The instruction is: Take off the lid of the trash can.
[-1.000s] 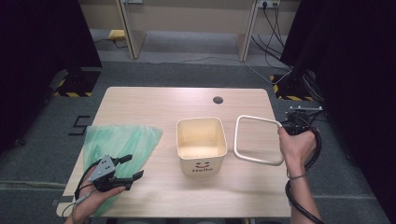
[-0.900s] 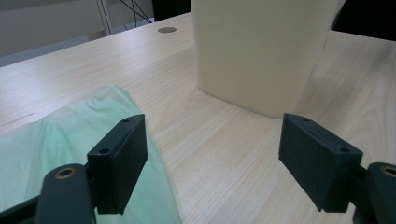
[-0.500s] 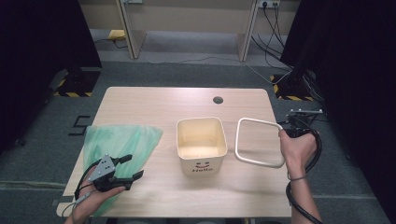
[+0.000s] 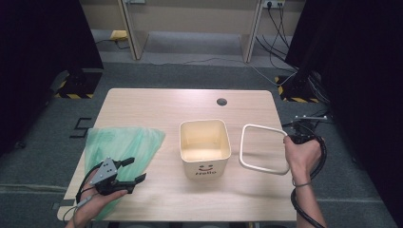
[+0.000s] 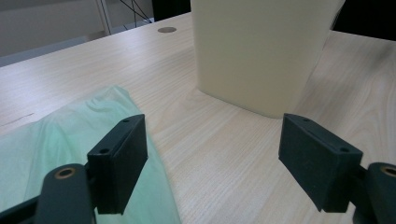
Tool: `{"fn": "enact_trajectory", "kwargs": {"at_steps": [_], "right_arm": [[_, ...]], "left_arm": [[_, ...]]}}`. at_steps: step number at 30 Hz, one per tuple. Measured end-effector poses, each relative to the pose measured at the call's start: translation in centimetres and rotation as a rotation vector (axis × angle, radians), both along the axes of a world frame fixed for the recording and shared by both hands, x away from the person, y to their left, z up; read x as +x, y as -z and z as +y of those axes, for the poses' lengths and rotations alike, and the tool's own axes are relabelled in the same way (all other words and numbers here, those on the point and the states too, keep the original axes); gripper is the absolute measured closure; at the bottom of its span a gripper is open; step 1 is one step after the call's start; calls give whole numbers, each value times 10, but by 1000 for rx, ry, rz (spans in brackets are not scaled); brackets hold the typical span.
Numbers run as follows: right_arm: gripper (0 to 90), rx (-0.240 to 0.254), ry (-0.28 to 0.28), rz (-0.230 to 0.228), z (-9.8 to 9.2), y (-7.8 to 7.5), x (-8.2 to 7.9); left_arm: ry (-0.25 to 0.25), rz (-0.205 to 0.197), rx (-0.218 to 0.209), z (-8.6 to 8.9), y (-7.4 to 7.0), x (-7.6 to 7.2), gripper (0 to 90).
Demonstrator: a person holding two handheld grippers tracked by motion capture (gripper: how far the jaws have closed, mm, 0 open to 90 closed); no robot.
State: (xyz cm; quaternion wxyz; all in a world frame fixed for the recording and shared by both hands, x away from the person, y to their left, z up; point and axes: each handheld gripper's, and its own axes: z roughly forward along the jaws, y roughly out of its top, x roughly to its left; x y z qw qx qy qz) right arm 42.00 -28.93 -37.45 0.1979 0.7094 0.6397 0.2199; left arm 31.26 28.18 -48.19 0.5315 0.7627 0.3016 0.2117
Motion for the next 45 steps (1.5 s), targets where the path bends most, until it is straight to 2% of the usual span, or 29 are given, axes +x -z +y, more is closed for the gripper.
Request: {"fn": "enact_trajectory", "kwargs": {"at_steps": [45], "right_arm": [[813, -2, 1, 84, -1, 43, -8]], "left_arm": [[-2, -1, 0, 1, 0, 0, 231]]}}
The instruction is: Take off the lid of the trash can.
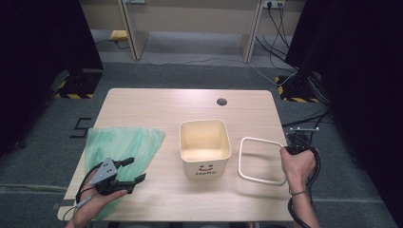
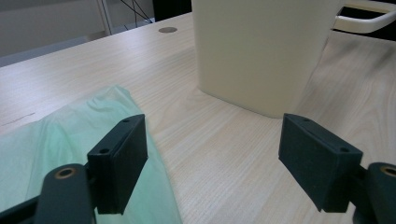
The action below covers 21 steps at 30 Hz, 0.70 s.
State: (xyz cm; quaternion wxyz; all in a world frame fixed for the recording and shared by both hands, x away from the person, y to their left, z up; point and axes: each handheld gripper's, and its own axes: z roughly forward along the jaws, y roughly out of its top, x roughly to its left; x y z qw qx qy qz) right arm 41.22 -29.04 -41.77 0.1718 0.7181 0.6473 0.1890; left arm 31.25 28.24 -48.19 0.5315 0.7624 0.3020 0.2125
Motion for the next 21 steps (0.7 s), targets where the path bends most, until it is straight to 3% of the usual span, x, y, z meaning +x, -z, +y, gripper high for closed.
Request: {"fn": "enact_trajectory", "kwargs": {"at_steps": [21], "right_arm": [[813, -6, -12, 33, 3, 18, -2]], "left_arm": [[2, 1, 1, 0, 0, 0, 231]]}}
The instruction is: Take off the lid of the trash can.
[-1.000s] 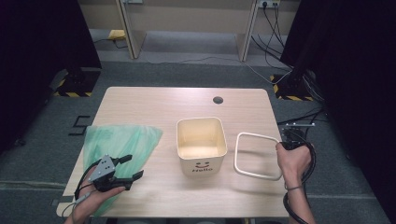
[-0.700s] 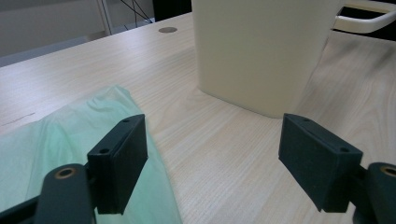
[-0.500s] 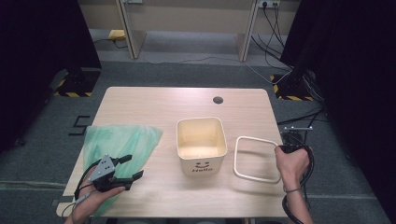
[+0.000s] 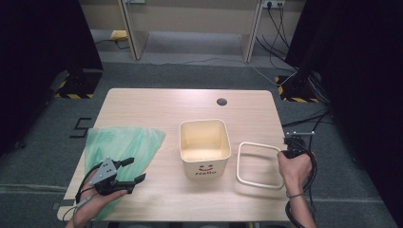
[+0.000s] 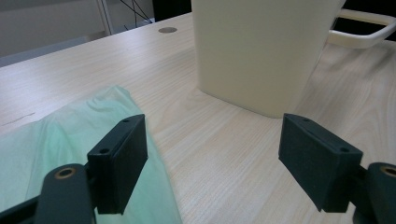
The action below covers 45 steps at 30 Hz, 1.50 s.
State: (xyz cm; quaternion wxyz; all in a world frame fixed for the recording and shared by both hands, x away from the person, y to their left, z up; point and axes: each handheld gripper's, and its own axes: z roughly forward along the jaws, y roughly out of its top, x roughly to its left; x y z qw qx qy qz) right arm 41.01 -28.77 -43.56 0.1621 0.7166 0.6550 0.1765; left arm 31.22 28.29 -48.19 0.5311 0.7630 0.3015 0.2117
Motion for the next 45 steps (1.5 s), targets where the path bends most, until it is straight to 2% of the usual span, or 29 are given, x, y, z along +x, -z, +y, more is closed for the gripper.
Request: {"fn": "enact_trajectory", "kwargs": {"at_steps": [45], "right_arm": [[811, 2, -12, 83, 1, 35, -3]], "left_arm": [[-1, 0, 3, 0, 1, 0, 231]]}}
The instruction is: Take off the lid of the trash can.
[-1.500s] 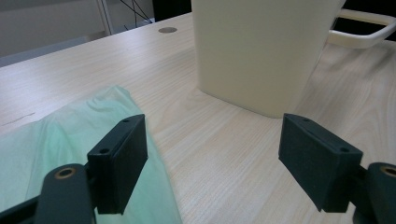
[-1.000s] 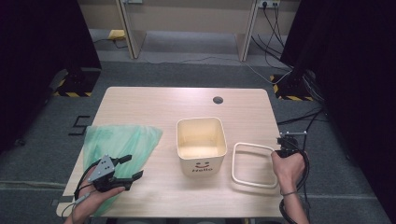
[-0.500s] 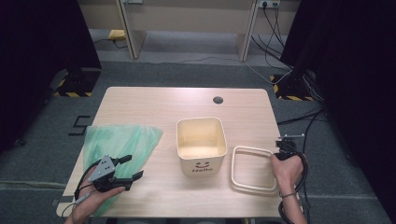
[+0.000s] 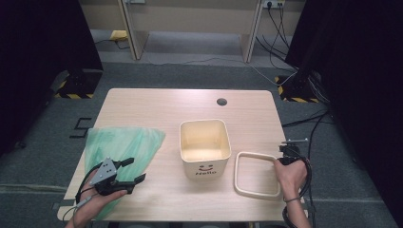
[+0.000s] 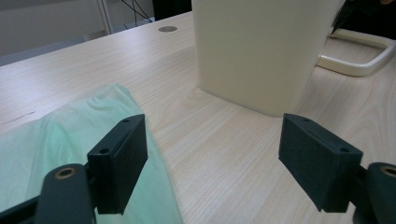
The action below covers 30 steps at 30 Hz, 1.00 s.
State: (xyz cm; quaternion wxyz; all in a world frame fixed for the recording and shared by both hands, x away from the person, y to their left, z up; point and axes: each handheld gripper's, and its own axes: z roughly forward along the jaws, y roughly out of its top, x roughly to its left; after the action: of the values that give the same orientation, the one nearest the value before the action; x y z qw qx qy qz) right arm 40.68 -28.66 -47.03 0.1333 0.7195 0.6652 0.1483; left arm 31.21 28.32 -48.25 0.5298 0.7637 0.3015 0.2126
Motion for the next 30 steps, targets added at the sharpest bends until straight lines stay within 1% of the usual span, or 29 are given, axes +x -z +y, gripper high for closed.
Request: {"fn": "enact_trajectory", "kwargs": {"at_steps": [7, 19, 23, 27, 30], "right_arm": [[812, 4, 2, 16, -1, 5, -1], [801, 6, -2, 14, -1, 6, -1], [702, 13, 1, 5, -1, 4, -1], [634, 17, -1, -24, -1, -2, -1], [602, 20, -5, -49, -1, -7, -2]], "left_arm": [[1, 1, 2, -1, 0, 0, 231], [1, 1, 1, -1, 1, 0, 231], [1, 2, 1, -1, 1, 0, 231], [0, 7, 2, -1, 2, 1, 231], [-6, 9, 4, -1, 1, 3, 232]]}}
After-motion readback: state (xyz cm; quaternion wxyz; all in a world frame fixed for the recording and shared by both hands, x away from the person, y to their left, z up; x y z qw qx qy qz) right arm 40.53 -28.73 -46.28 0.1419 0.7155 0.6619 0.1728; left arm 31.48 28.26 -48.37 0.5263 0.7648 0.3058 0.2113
